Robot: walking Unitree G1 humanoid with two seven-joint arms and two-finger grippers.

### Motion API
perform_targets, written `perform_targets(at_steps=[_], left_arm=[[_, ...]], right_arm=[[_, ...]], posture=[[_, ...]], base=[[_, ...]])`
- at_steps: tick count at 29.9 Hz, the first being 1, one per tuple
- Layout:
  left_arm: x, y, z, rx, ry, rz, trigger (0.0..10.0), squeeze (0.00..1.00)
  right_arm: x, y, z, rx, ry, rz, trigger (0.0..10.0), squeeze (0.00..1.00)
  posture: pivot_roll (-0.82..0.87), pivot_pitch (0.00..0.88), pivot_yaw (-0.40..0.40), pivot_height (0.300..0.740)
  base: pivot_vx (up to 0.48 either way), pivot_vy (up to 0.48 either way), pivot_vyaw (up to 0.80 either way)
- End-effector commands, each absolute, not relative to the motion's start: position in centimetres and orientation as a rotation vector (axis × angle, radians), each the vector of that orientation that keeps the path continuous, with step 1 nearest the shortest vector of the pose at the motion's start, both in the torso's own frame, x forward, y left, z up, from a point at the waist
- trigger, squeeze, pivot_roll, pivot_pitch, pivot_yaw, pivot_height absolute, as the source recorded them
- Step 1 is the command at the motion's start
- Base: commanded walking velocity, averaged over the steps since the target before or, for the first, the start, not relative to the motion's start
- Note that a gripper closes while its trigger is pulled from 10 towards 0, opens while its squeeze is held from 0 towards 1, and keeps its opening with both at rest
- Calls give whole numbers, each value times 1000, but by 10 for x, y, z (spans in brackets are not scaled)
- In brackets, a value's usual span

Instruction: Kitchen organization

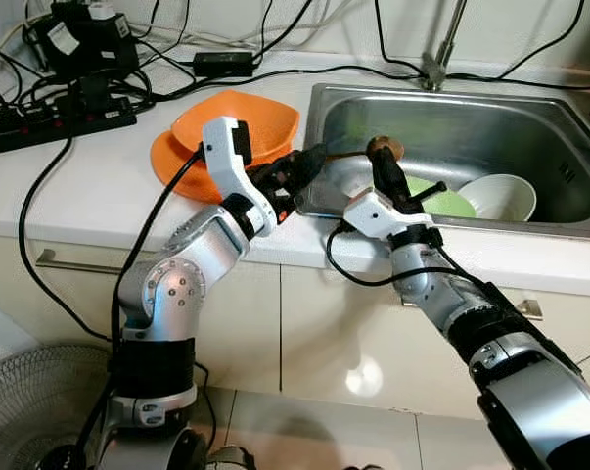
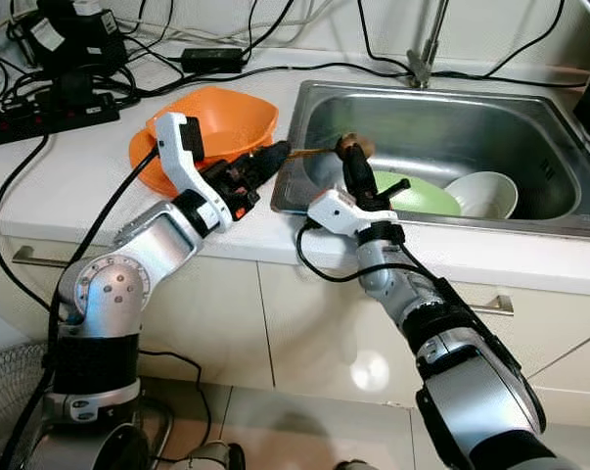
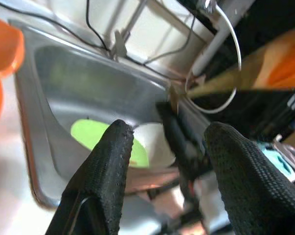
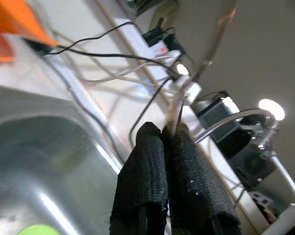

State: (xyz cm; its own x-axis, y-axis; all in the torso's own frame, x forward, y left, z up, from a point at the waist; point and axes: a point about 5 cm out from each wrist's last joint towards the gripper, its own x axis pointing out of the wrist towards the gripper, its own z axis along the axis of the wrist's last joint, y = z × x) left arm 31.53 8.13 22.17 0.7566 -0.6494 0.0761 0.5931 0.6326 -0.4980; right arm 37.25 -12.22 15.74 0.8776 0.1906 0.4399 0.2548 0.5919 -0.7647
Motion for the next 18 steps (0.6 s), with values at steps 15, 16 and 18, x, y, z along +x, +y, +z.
perform_targets(at_steps=[15, 16, 18], left_arm=[[313, 88, 233, -490, 47, -738, 10000, 0], [315, 91, 236, -508, 19, -719, 10000, 0], [316, 93, 238, -524, -1, -705, 10000, 0]], right_arm=[[377, -125, 166, -934, -516, -83, 0, 0], [377, -125, 166, -933, -515, -84, 0, 0], [378, -126, 167, -926, -512, -86, 0, 0]], posture=[[187, 54, 32, 740], [187, 53, 31, 740], [187, 52, 30, 740]], base=[[0, 0, 0], [0, 0, 0], [0, 0, 0]])
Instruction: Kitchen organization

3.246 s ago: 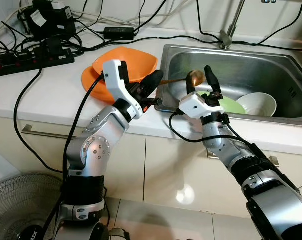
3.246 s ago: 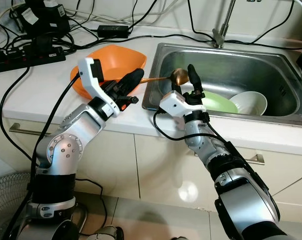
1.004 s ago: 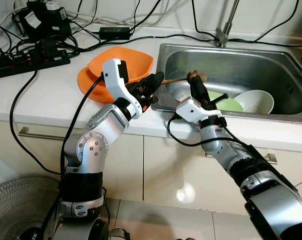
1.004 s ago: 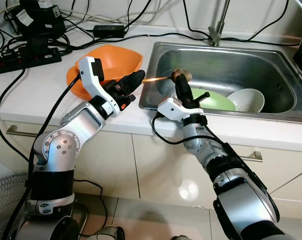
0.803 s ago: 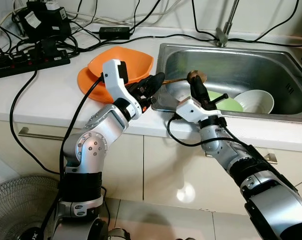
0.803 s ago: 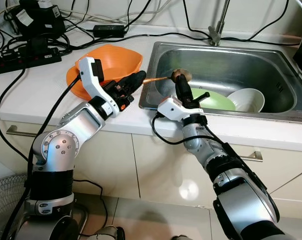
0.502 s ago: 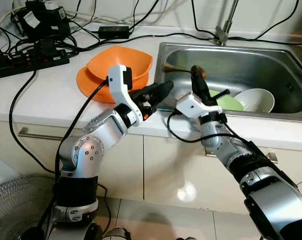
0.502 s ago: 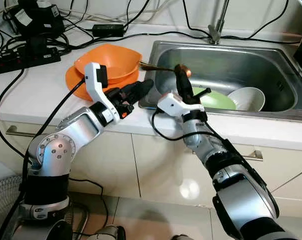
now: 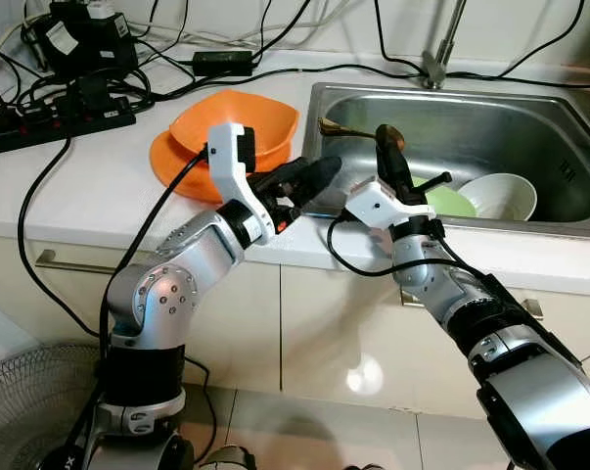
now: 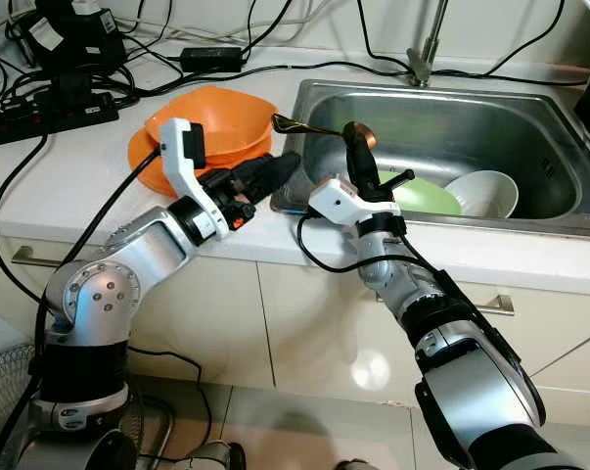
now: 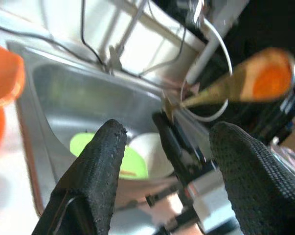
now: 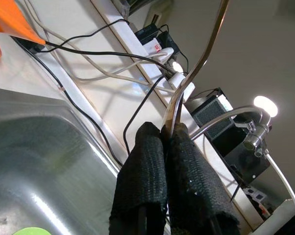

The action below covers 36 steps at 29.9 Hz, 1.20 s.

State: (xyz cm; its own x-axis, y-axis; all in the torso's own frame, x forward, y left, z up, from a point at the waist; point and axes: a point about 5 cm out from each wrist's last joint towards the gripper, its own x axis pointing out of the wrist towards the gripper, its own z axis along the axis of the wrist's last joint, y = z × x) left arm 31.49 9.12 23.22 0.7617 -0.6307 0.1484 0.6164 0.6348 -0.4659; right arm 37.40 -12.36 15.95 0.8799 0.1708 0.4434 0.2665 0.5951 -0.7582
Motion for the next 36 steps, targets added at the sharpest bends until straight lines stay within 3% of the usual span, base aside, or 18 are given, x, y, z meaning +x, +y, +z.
perform_targets(at_steps=[1, 6, 7, 8, 9, 18, 21, 36], left_arm=[[317, 95, 240, -534, -15, -695, 10000, 0], [323, 107, 243, -583, -71, -602, 10000, 0], [323, 108, 240, -567, -63, -590, 10000, 0], [323, 108, 240, -567, -63, -590, 10000, 0], [323, 108, 237, -553, -53, -582, 10000, 0], [319, 98, 215, -383, 7, -574, 10000, 0], [320, 95, 207, -218, 0, -557, 10000, 0], [317, 87, 193, 5, -14, -560, 10000, 0]], right_arm=[[378, -127, 167, -922, -509, -88, 0, 0], [380, -133, 170, -846, -465, -108, 0, 0], [382, -134, 170, -822, -443, -106, 4706, 0], [382, -134, 170, -822, -443, -106, 4706, 0], [383, -136, 172, -800, -422, -104, 10000, 0], [400, -147, 188, -455, -218, -90, 10000, 0], [407, -150, 193, -337, -142, -70, 10000, 0], [414, -154, 186, -111, 104, 33, 10000, 0]], posture=[[187, 51, 29, 740], [183, 49, 27, 740], [181, 47, 25, 740], [181, 47, 25, 740], [179, 45, 24, 740], [169, 37, 20, 740], [173, 36, 15, 740], [178, 48, 8, 740]], base=[[0, 0, 0], [0, 0, 0], [0, 0, 0], [0, 0, 0], [0, 0, 0], [0, 0, 0], [0, 0, 0], [0, 0, 0]])
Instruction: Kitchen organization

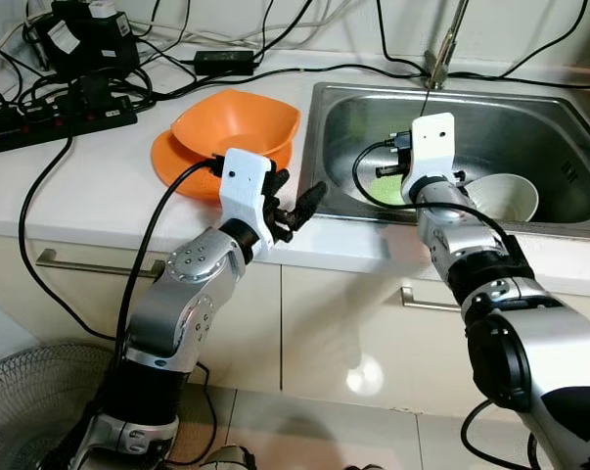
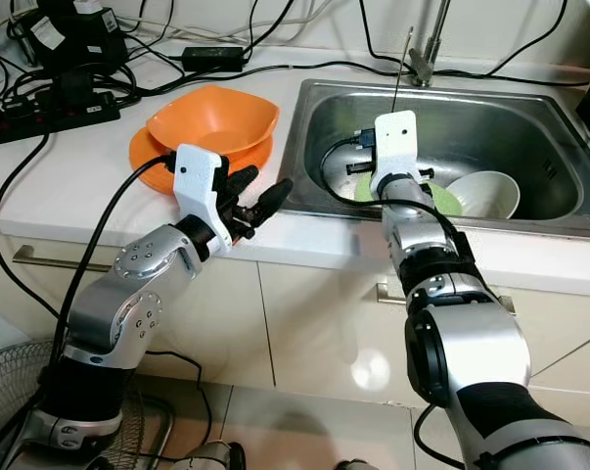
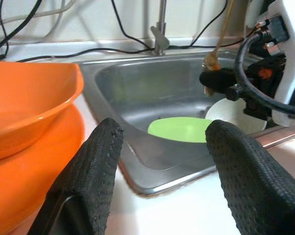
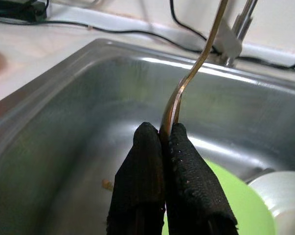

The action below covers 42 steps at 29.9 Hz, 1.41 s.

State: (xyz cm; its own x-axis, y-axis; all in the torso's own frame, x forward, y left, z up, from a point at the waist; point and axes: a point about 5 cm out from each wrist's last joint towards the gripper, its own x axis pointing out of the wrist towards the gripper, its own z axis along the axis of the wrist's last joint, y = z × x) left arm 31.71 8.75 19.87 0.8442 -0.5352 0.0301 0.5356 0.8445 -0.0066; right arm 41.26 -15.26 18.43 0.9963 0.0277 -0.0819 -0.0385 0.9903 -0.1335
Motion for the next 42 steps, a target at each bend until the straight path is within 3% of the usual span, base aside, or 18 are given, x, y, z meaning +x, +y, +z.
perform_targets(at_steps=[1, 26, 27, 29, 30, 33, 34, 42], left_arm=[[316, 87, 193, 11, -13, -560, 10000, 0], [312, 79, 186, 20, 16, -599, 10000, 0], [312, 79, 186, 20, 17, -599, 10000, 0], [312, 79, 186, 19, 18, -599, 10000, 0], [312, 79, 185, 19, 19, -598, 10000, 0], [312, 79, 185, 20, 20, -598, 10000, 0], [312, 79, 185, 19, 20, -599, 10000, 0], [312, 79, 185, 20, 20, -602, 10000, 0]], right_arm=[[414, -154, 184, -95, 118, 35, 10000, 0], [408, -152, 161, -62, 298, 53, 10000, 0], [408, -152, 161, -59, 297, 55, 10000, 655], [408, -152, 162, -57, 297, 57, 10000, 655], [409, -151, 162, -52, 293, 60, 10000, 1000], [409, -150, 163, -68, 285, 63, 10000, 992], [409, -150, 164, -76, 282, 62, 10000, 0], [409, -152, 165, -82, 271, 47, 10000, 0]], posture=[[179, 50, 7, 740], [188, 56, 2, 740], [188, 56, 2, 740], [188, 56, 2, 740], [191, 56, 1, 740], [190, 56, 1, 740], [190, 56, 1, 740], [189, 53, 3, 740]], base=[[0, 0, 0], [0, 0, 0], [0, 0, 0], [0, 0, 0], [0, 0, 0], [0, 0, 0], [0, 0, 0], [0, 0, 0]])
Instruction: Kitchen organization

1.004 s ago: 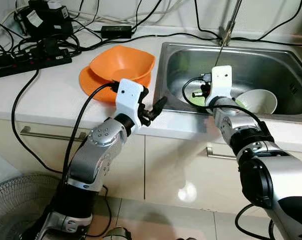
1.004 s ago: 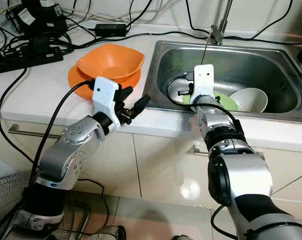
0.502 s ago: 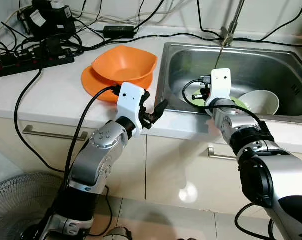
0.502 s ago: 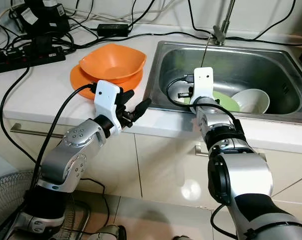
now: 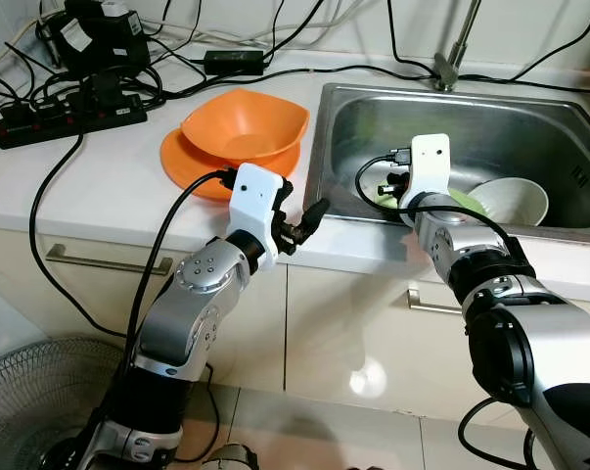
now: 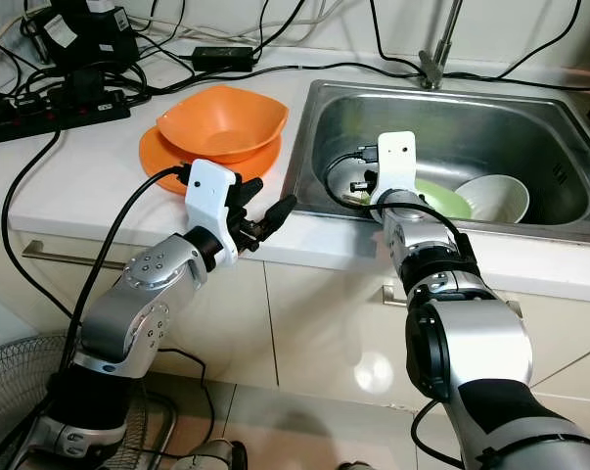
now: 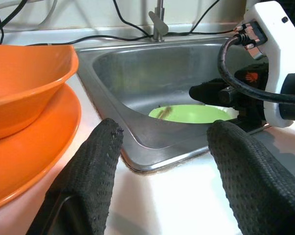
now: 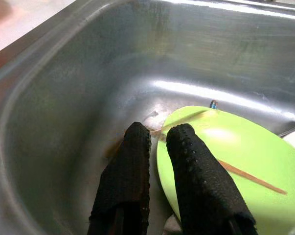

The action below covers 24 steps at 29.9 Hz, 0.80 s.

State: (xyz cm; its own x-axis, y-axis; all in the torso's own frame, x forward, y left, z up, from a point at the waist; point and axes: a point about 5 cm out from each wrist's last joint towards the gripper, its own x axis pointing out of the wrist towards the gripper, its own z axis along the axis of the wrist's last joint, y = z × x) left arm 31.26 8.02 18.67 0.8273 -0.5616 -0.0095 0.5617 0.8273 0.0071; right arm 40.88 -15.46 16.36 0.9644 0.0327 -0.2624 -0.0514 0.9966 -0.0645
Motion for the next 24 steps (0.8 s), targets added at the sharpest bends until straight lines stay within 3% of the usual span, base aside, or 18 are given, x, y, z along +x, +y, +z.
perform_targets(at_steps=[1, 14, 22, 24], left_arm=[[312, 79, 185, 20, 19, -602, 10000, 0], [319, 86, 200, 19, -79, -523, 10000, 0], [328, 102, 205, 11, -109, -372, 10000, 0], [338, 121, 215, -9, -166, -283, 10000, 0]], right_arm=[[410, -152, 167, -82, 259, 47, 10000, 0], [408, -140, 221, -135, -274, 96, 10000, 0], [391, -147, 216, -42, -421, 29, 10000, 0], [384, -158, 206, -26, -447, -53, 10000, 0]], posture=[[188, 54, 4, 740], [174, 57, 4, 740], [151, 52, 17, 740], [147, 48, 20, 740]], base=[[0, 0, 0], [0, 0, 0], [0, 0, 0], [0, 0, 0]])
